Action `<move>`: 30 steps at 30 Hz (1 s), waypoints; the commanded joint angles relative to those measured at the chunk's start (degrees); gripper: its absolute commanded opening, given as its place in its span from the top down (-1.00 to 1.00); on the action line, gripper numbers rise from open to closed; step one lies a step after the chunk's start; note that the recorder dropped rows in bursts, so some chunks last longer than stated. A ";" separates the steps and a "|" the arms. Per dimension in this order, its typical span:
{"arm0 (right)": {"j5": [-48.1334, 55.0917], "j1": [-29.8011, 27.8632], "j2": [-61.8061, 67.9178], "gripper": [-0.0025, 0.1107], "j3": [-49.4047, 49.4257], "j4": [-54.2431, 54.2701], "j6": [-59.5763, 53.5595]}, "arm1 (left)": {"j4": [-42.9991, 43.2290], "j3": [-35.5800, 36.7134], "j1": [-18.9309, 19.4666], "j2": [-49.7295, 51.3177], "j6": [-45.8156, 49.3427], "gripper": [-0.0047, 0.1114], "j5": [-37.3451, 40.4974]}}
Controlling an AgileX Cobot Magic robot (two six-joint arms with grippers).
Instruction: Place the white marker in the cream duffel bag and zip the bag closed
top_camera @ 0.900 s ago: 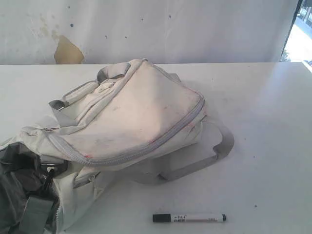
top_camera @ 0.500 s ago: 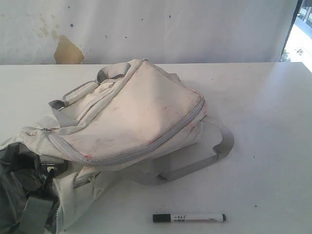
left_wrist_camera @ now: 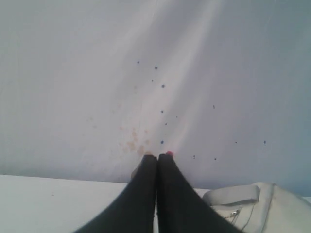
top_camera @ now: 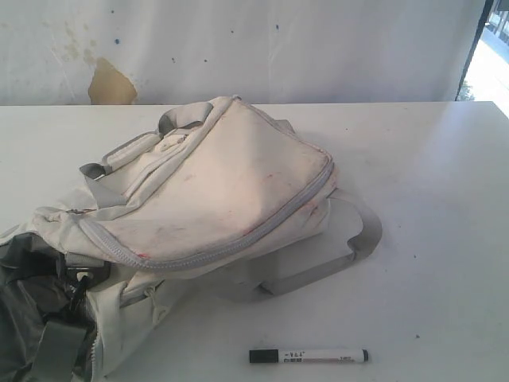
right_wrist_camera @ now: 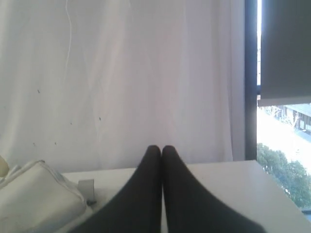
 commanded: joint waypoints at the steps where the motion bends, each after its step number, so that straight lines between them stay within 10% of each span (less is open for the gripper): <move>1: 3.65 0.10 -0.18 0.96 -4.60 0.01 0.32 | -0.92 -6.38 -0.28 -0.09 -0.39 0.92 8.16; 21: 19.08 0.10 31.11 0.95 -21.16 2.37 3.76 | -1.47 -17.41 -0.28 29.62 -0.86 0.92 21.43; 30: 22.14 0.10 44.15 0.28 -26.78 8.74 3.18 | -2.14 -20.85 -0.28 45.30 -0.32 0.07 21.90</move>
